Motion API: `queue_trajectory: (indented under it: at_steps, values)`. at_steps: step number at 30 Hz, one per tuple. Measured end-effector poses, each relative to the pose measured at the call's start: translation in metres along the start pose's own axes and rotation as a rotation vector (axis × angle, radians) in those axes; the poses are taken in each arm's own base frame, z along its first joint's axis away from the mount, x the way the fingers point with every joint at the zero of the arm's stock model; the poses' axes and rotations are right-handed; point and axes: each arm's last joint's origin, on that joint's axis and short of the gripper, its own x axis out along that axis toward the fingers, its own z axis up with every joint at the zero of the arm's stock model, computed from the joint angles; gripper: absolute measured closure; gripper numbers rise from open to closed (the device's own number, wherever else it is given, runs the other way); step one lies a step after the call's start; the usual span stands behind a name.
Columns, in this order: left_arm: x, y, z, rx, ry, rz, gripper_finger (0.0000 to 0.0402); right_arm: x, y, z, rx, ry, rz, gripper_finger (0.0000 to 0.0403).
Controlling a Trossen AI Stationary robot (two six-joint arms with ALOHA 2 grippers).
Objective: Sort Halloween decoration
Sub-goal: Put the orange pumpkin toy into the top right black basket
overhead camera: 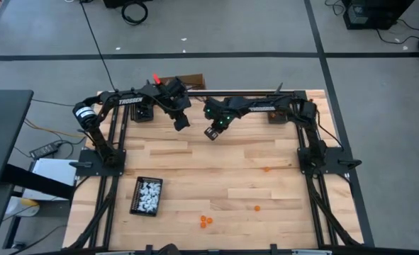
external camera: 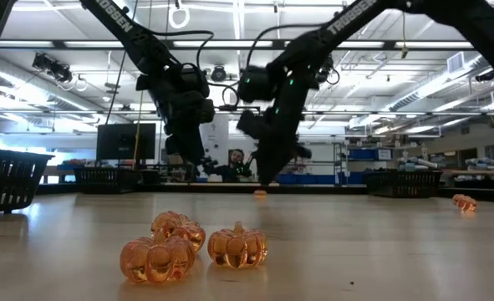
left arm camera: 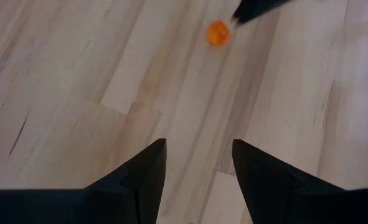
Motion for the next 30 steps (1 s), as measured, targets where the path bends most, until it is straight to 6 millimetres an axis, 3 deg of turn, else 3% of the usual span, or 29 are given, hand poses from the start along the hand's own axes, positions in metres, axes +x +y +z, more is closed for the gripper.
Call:
queue_trajectory:
  at_steps: [4,11,15,24,30]
  values:
    - [0.0,0.0,0.001,0.005,-0.011,0.002,0.0208,-0.034,-0.011,0.002,-0.021,-0.008,-0.01,0.0397]
    - [0.0,0.0,0.002,0.001,-0.022,0.003,0.0208,-0.058,-0.025,-0.007,-0.067,0.056,-0.087,0.0396]
    - [0.0,0.001,0.005,0.014,-0.051,0.008,0.0208,-0.044,-0.024,0.006,-0.117,-0.033,-0.04,0.0354]
    - [-0.001,0.003,0.014,0.063,-0.125,0.058,0.0208,0.012,-0.011,0.008,-0.238,-0.014,-0.058,0.0185]
    - [-0.004,0.008,0.013,0.048,-0.128,0.081,0.0208,0.023,-0.009,0.009,-0.23,0.007,-0.114,0.0166]
